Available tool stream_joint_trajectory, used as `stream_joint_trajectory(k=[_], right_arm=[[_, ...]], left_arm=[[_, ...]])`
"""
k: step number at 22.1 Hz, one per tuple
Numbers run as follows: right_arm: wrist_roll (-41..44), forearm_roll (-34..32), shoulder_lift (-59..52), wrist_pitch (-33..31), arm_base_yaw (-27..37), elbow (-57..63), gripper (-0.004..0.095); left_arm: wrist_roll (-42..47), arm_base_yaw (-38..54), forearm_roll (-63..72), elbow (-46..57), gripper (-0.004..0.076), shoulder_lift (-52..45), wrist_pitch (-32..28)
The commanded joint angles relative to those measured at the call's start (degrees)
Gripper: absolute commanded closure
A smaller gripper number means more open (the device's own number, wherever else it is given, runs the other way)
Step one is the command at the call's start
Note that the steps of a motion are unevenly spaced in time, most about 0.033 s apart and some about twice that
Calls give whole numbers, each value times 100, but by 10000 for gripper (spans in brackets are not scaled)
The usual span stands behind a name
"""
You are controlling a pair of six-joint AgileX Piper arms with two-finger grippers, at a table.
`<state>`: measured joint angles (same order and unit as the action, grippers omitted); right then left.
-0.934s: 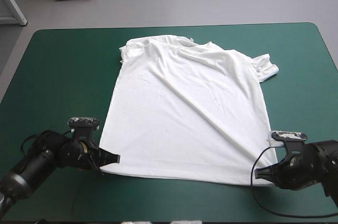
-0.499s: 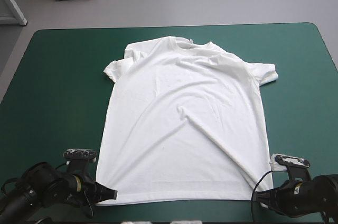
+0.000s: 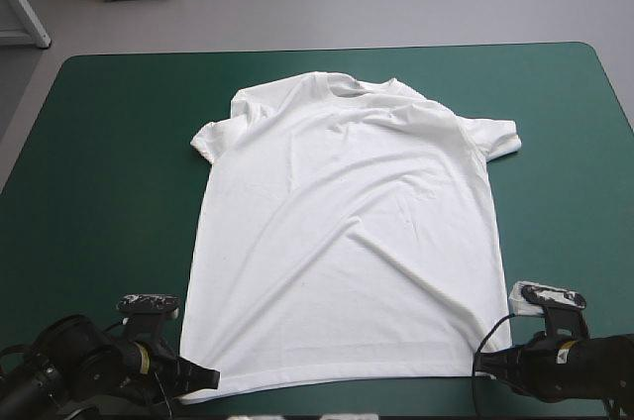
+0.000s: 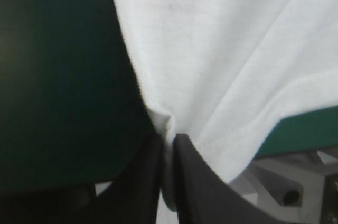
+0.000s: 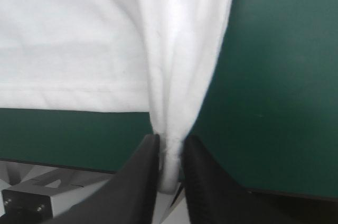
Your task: Fold the cloth
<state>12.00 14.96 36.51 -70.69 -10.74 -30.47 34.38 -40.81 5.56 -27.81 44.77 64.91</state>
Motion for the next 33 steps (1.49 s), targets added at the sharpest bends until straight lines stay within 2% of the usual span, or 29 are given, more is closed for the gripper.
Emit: stream_joint_trajectory(k=[1, 2, 4, 6, 7, 11, 13, 14, 16, 19, 21, 23, 25, 27, 30, 32, 33], right_arm=[[-3, 281, 15, -95, 19, -460, 447], [-3, 300, 15, -95, 19, -543, 349], [-3, 381, 15, -95, 19, -660, 231], [-3, 462, 15, -95, 19, -724, 213], [-3, 476, 15, -95, 19, -750, 225], [-27, 309, 15, -95, 19, -1051, 304], [-40, -165, 26, -95, 19, -1504, 343], [-27, -609, 111, -95, 19, -1913, 364], [-85, -1108, 431, -95, 19, -2591, 409], [-198, -1334, 1115, -95, 19, -3435, 473], [-349, -1333, 1908, -95, 19, -4199, 481], [-490, -1352, 2260, -95, 19, -4504, 481], [-668, -1422, 2859, -95, 19, -4922, 481], [-718, -1422, 3197, -95, 19, -5054, 481], [-750, -1577, 3589, -95, 120, -5079, 480], [-750, -1363, 3752, 4, 534, -5079, 480], [-811, -1007, 3834, 169, 916, -5079, 480]], left_arm=[[-139, -44, 755, -137, 538, -17, 176], [-168, -44, 858, -150, 478, -17, 203], [-191, -44, 880, -260, 365, -17, 304], [-218, -44, 689, -460, 271, -17, 425], [-218, -44, 512, -568, 248, -17, 489], [-193, -44, -681, -1412, 246, -17, 731], [46, -34, -1790, -2109, 251, 21, 882], [58, -34, -2328, -2535, 252, 123, 882], [43, -34, -2800, -3052, 276, 432, 882], [-168, -2, -3083, -3711, 300, 1102, 882], [-593, 440, -3025, -4372, 301, 1867, 882], [-869, 826, -2857, -4681, 301, 2211, 808], [-1581, 1904, -1905, -5185, 301, 2775, 335], [-2244, 2734, -918, -5438, 301, 3188, 119], [-2768, 3175, -345, -5612, 302, 3701, 181], [-2806, 3106, -334, -5691, 304, 4081, 179], [-2806, 2985, -355, -5689, 304, 4307, 94]])
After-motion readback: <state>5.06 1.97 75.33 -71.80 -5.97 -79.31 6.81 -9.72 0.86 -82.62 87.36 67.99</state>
